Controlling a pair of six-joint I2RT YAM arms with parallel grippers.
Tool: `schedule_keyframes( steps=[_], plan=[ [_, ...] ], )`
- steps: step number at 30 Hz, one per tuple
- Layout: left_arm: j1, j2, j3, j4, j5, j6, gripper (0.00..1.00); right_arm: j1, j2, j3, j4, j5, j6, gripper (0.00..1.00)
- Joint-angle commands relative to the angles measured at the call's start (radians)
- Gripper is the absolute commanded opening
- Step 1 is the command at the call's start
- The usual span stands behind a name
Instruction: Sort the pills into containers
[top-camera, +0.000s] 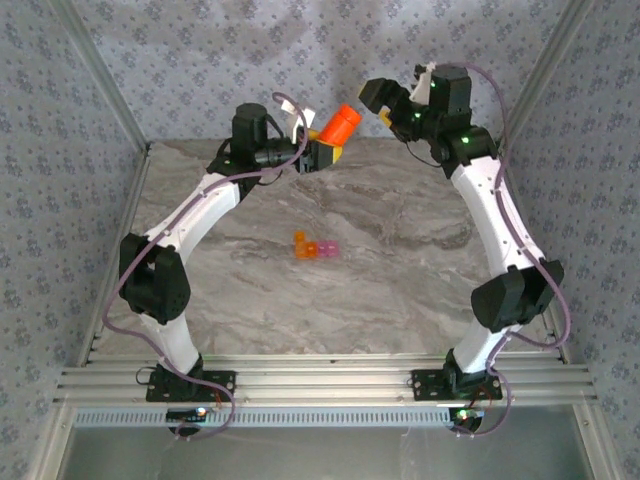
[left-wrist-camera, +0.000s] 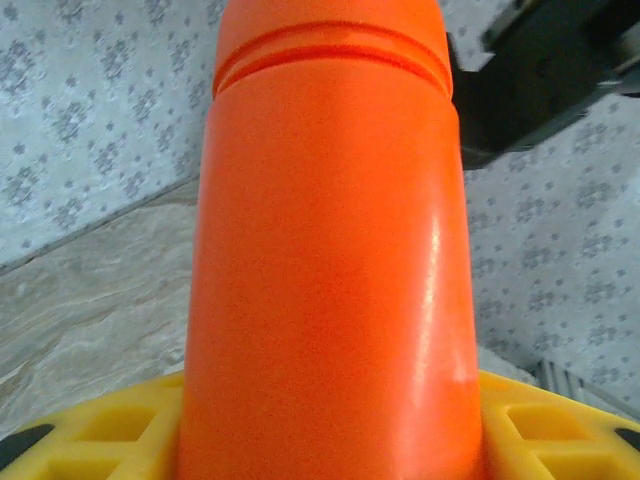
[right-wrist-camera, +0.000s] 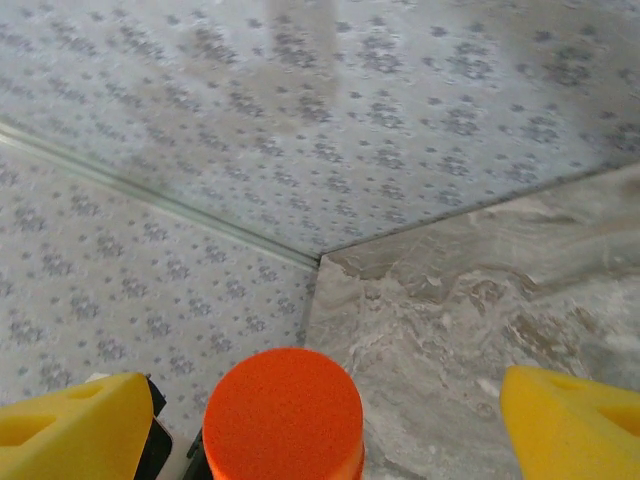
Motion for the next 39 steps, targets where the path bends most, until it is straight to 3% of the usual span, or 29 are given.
schedule_keyframes(
  steps=[1, 19, 23, 27, 31, 39],
  plan=[
    [-0.011, -0.045, 0.043, -0.084, -0.037, 0.110, 0.00, 0.009, -0.038, -0.034, -0.018, 0.081, 0.078, 0.92],
    [-0.052, -0.053, 0.052, -0.139, -0.065, 0.164, 0.00, 0.084, 0.032, -0.002, -0.035, 0.053, 0.075, 0.90],
    [-0.054, -0.057, 0.047, -0.140, -0.068, 0.165, 0.00, 0.086, 0.031, -0.003, -0.033, 0.047, 0.072, 0.84],
    [-0.058, -0.058, 0.045, -0.140, -0.071, 0.165, 0.00, 0.086, 0.033, -0.002, -0.033, 0.030, 0.071, 0.68],
    [-0.058, -0.061, 0.042, -0.136, -0.073, 0.163, 0.00, 0.088, 0.035, -0.002, -0.035, 0.009, 0.062, 0.65],
    [-0.052, -0.057, 0.038, -0.105, -0.065, 0.134, 0.00, 0.072, 0.043, 0.010, -0.054, -0.058, 0.010, 0.44]
  ],
)
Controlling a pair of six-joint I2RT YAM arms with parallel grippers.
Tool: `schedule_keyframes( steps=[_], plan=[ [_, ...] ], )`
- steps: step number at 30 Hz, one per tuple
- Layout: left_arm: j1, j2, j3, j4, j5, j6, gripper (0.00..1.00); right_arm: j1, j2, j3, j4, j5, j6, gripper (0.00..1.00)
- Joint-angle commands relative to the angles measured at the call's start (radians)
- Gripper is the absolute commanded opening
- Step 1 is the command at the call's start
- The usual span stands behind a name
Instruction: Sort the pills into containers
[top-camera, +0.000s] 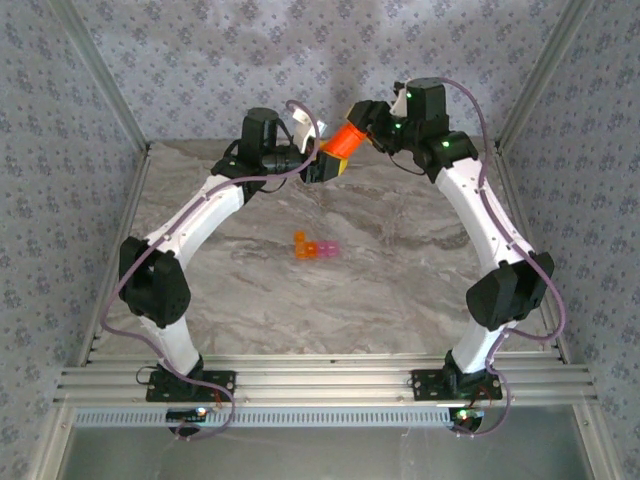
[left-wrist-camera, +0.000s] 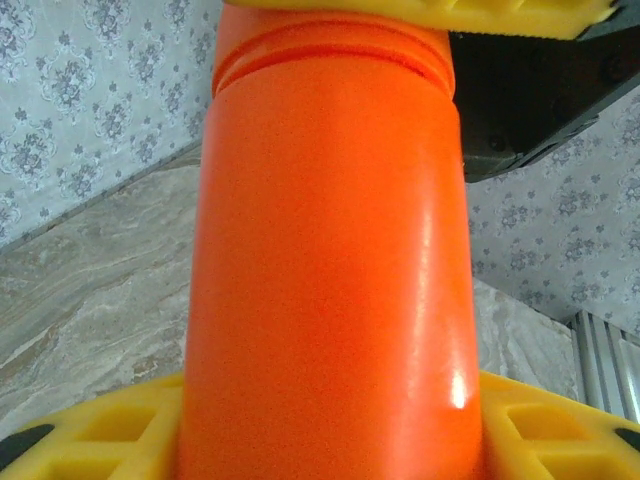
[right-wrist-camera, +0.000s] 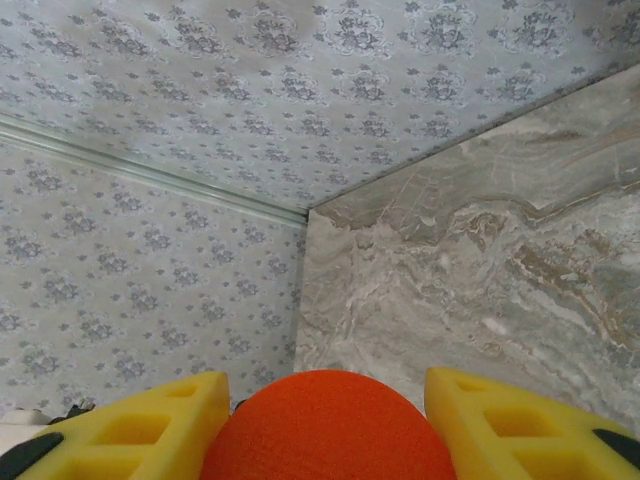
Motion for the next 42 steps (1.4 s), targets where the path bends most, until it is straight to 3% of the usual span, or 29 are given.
schedule_keyframes(
  steps=[1, 6, 11, 16, 23, 29, 34, 42],
  plan=[
    [0.003, -0.038, 0.019, 0.061, 0.016, -0.021, 0.00, -0.010, 0.006, 0.033, -0.014, -0.073, -0.050, 0.42],
    [0.033, -0.047, -0.011, 0.187, 0.090, -0.141, 0.00, -0.059, -0.012, 0.015, 0.073, -0.132, -0.219, 0.39],
    [0.059, -0.035, -0.034, 0.399, 0.228, -0.366, 0.00, -0.071, -0.066, -0.043, 0.228, -0.202, -0.430, 0.40],
    [0.061, -0.027, -0.039, 0.450, 0.277, -0.426, 0.00, -0.084, -0.050, -0.015, 0.246, -0.228, -0.417, 0.38],
    [0.062, -0.024, -0.042, 0.445, 0.293, -0.422, 0.00, -0.129, -0.049, -0.089, 0.436, -0.286, -0.257, 0.36],
    [0.062, -0.014, -0.019, 0.411, 0.314, -0.404, 0.00, -0.176, 0.021, 0.000, 0.450, -0.469, -0.173, 0.38],
    [0.063, -0.011, -0.016, 0.401, 0.304, -0.392, 0.00, -0.179, 0.001, -0.003, 0.397, -0.390, -0.212, 0.38],
    [0.080, -0.042, -0.035, 0.362, 0.250, -0.345, 0.00, -0.196, -0.150, -0.227, 0.170, -0.023, -0.337, 0.39]
  ],
)
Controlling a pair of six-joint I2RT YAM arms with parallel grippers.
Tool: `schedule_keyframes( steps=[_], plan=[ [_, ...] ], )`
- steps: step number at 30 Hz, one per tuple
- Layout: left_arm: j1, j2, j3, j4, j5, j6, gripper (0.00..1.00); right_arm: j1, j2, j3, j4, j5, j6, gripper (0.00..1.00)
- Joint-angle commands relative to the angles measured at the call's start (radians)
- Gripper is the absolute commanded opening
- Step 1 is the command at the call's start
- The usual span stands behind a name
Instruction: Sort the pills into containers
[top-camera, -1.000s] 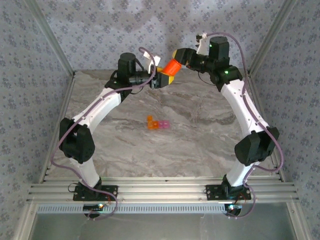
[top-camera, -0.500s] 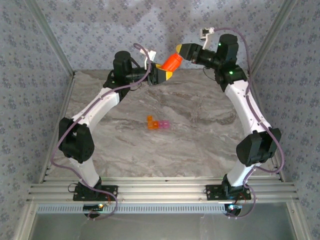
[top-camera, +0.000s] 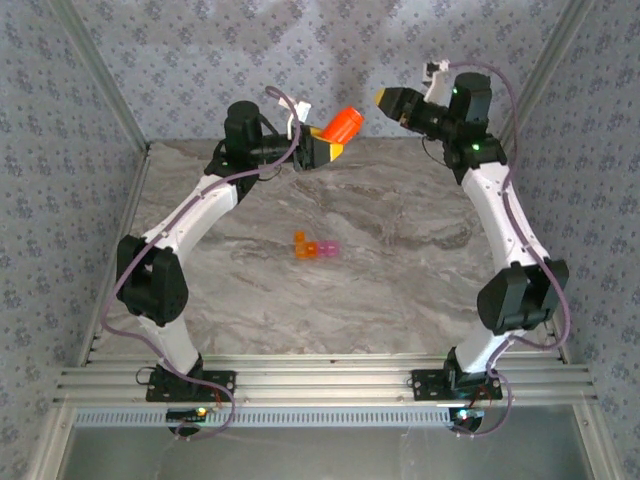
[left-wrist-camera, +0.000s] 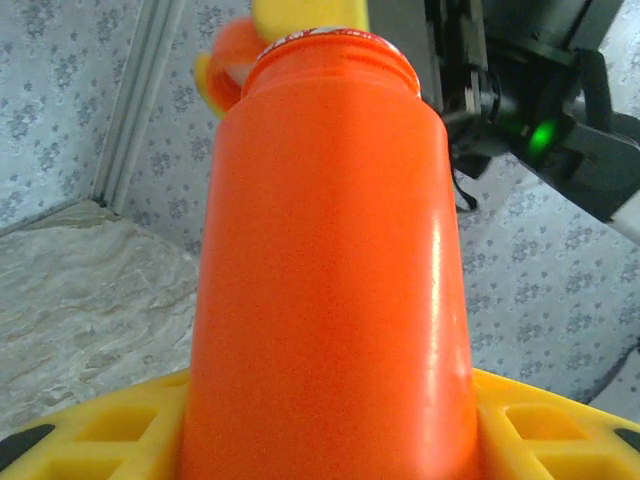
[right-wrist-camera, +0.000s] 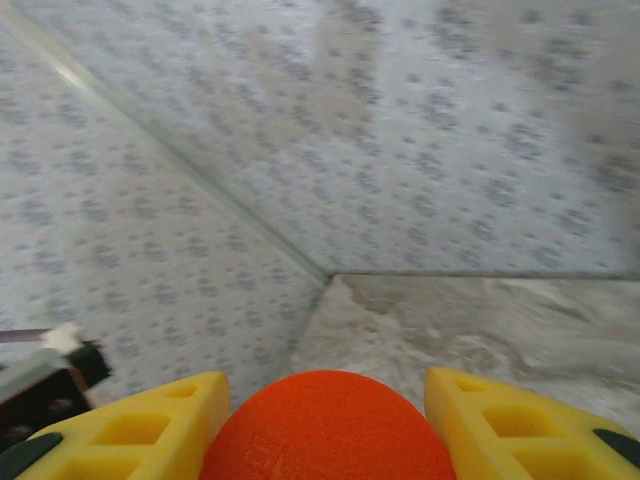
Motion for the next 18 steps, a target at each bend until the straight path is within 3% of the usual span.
schedule_keyframes(
  steps=[1, 9, 18],
  plan=[
    [0.019, -0.048, 0.002, 0.007, -0.021, 0.040, 0.00, -0.008, -0.079, -0.089, -0.168, 0.203, -0.099, 0.39],
    [0.038, -0.118, -0.067, -0.006, -0.073, 0.094, 0.00, 0.068, -0.173, -0.416, -0.268, 0.507, -0.165, 0.39],
    [0.041, -0.181, -0.118, -0.044, -0.121, 0.130, 0.00, 0.194, -0.063, -0.556, -0.288, 0.762, -0.168, 0.37]
  ],
)
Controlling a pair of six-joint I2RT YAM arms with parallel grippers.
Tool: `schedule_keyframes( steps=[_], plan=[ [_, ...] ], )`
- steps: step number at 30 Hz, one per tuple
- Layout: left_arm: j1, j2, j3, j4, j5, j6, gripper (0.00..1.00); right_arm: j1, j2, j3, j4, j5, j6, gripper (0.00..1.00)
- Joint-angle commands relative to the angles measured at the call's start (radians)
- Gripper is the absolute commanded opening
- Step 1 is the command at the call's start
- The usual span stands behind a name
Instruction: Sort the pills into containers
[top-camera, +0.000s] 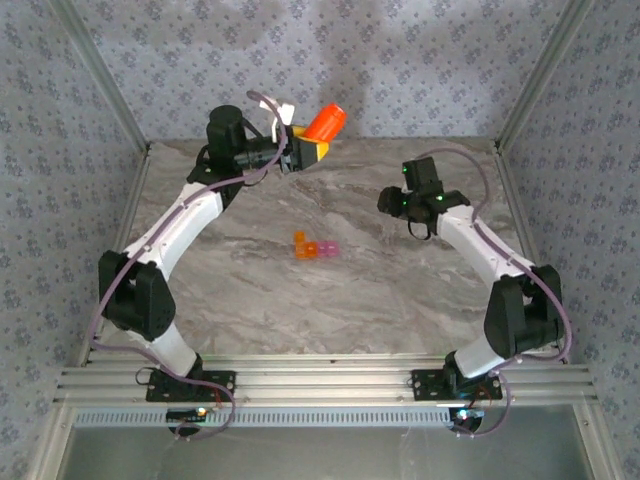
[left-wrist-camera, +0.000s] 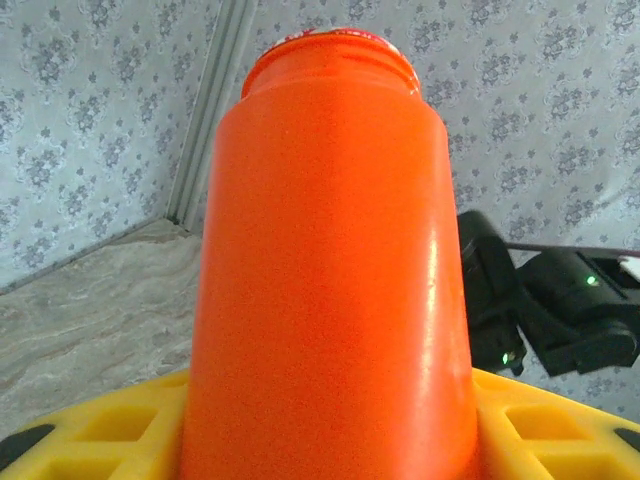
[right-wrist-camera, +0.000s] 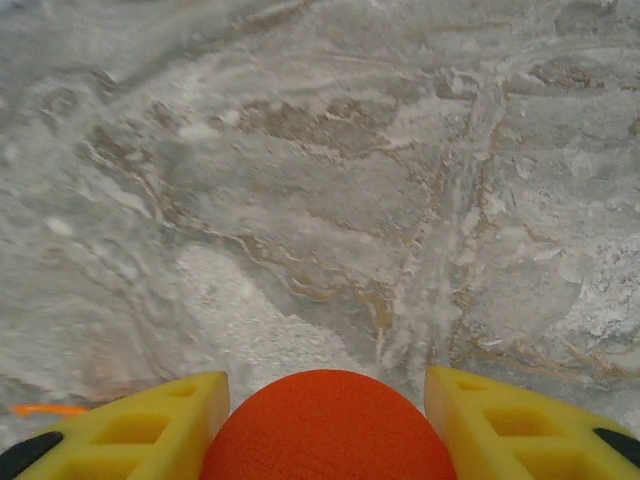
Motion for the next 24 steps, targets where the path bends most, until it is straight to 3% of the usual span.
schedule_keyframes(
  steps=[1, 10, 24],
  plan=[
    [0.006, -0.061, -0.016, -0.018, -0.034, 0.045, 0.00, 0.027, 0.048, -0.039, -0.016, 0.160, -0.022, 0.36],
    [0.005, -0.138, -0.059, -0.114, -0.090, 0.100, 0.00, 0.055, 0.119, -0.120, 0.012, 0.321, 0.027, 0.36],
    [0.008, -0.191, -0.115, -0.141, -0.138, 0.121, 0.00, 0.075, 0.251, -0.171, 0.126, 0.370, 0.072, 0.38]
  ],
)
